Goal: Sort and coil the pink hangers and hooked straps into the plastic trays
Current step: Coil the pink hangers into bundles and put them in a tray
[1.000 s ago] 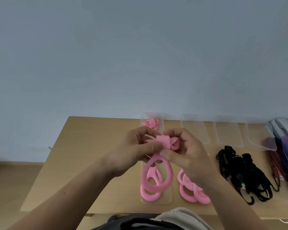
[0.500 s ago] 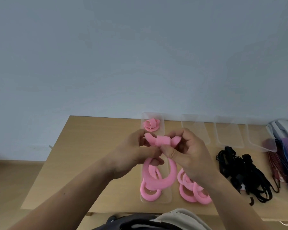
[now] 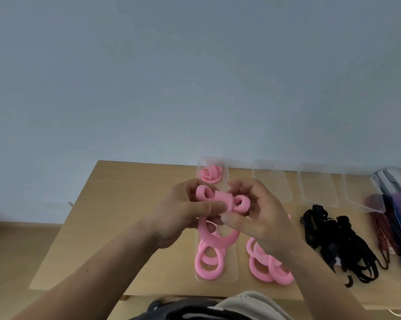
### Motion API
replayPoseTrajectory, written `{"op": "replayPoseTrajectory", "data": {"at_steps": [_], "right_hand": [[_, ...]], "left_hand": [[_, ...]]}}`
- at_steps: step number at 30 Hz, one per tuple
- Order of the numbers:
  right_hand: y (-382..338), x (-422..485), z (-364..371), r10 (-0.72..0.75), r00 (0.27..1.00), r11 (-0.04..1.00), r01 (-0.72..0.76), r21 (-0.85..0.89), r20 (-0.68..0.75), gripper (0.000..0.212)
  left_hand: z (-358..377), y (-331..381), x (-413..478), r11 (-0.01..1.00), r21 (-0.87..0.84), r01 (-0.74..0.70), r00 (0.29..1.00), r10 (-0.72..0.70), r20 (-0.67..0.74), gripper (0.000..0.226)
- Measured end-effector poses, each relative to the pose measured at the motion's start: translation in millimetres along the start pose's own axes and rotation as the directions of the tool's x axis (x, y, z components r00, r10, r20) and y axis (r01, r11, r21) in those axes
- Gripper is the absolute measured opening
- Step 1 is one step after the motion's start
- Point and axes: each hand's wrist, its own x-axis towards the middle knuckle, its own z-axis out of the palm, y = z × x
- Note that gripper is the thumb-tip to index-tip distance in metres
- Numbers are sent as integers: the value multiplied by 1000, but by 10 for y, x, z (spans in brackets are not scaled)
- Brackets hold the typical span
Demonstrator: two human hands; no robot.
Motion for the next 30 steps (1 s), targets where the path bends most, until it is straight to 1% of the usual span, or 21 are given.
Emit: {"op": "replayPoseTrajectory", "data": {"at_steps": [2,3,7,10,14,17,19,21,23,26,28,30], "right_hand": [[-17,19,3,49,998,996,-46,81,-39,39],[-32,28,6,72,995,994,-66,86,-62,34],[-58,28,10,111,992,994,-111,2,-61,27],[-31,29,11,122,990,991,-125,-40,-66,14],[-14,21,22,100,991,992,-107,-69,-88,20],[-38,7,44,50,994,996,-57,-70,-96,26],[-50,2,54,15,995,993,-26,-113,-103,29],[-49,-5,49,4,994,986,-22,-162,-110,31],[-40,-12,50,-6,994,979,-17,-204,-112,35],[-41,-30,68,-54,994,970,30,-242,-93,37],[-38,-35,82,-92,993,954,66,-292,-78,37],[-24,-25,73,-127,989,940,97,-327,-71,38]], "left_hand": [[-3,-18,7,999,25,-35,999,35,-21,41],[-3,-24,9,997,45,-55,998,56,-22,43],[16,-50,9,993,72,-98,995,100,-18,47],[14,-78,6,990,103,-100,994,104,-38,46],[20,-78,-2,974,212,-78,994,94,-63,44],[14,-67,-6,937,349,-22,999,35,-31,35],[3,-53,-18,923,384,6,1000,-1,-13,35],[-6,-35,-21,941,337,19,999,-27,18,38],[-14,-24,-17,968,245,48,997,-60,44,39],[-26,-33,5,986,145,80,995,-88,52,39],[-28,-41,11,992,110,70,996,-76,49,33],[-35,-43,18,995,95,29,999,-33,31,33]]}}
